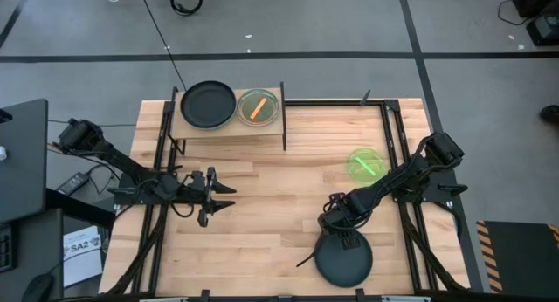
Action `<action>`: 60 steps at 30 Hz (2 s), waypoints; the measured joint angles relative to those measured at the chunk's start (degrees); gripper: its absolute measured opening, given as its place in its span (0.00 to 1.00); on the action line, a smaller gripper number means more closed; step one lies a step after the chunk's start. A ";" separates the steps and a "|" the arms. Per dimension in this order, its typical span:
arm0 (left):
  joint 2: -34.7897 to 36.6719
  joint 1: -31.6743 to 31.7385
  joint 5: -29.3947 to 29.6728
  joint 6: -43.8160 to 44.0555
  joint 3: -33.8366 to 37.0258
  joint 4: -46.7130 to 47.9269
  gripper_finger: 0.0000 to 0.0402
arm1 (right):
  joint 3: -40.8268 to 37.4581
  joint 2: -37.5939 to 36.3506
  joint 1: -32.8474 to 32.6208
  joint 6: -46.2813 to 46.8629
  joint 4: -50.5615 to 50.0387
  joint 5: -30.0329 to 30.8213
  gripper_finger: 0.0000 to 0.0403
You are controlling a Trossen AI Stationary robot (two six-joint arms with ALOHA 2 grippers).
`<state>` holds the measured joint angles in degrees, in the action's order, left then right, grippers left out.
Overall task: Place and stack plates onto a shelf
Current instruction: Stack the black plate on top of the black plate on the shelf
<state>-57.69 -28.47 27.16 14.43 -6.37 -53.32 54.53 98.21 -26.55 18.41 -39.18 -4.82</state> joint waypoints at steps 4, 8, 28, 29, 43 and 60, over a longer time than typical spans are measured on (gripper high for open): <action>0.00 -0.01 -0.01 0.00 0.00 -0.02 0.46 | -0.08 0.00 0.00 0.00 0.18 -0.21 0.34; 0.00 -0.02 0.00 -0.01 0.00 0.00 0.46 | -0.08 0.00 0.00 -0.02 0.29 -1.03 0.24; 0.00 -0.01 -0.02 -0.01 0.00 -0.07 0.46 | 4.24 0.02 5.85 3.74 0.51 -2.97 0.05; 0.00 -0.01 -0.02 -0.01 0.00 -0.09 0.46 | 5.15 0.02 6.55 4.10 0.51 -2.03 0.05; -0.03 0.00 12.09 -1.12 -3.55 -1.46 0.46 | 14.04 0.10 15.76 13.56 7.40 18.86 0.05; -0.07 -0.02 33.78 -4.74 -20.44 33.90 0.43 | 14.04 0.11 19.93 16.54 25.65 32.33 0.05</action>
<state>-57.76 -28.49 60.94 9.69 -26.81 -19.42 68.58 98.32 -6.62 34.96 -13.54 27.51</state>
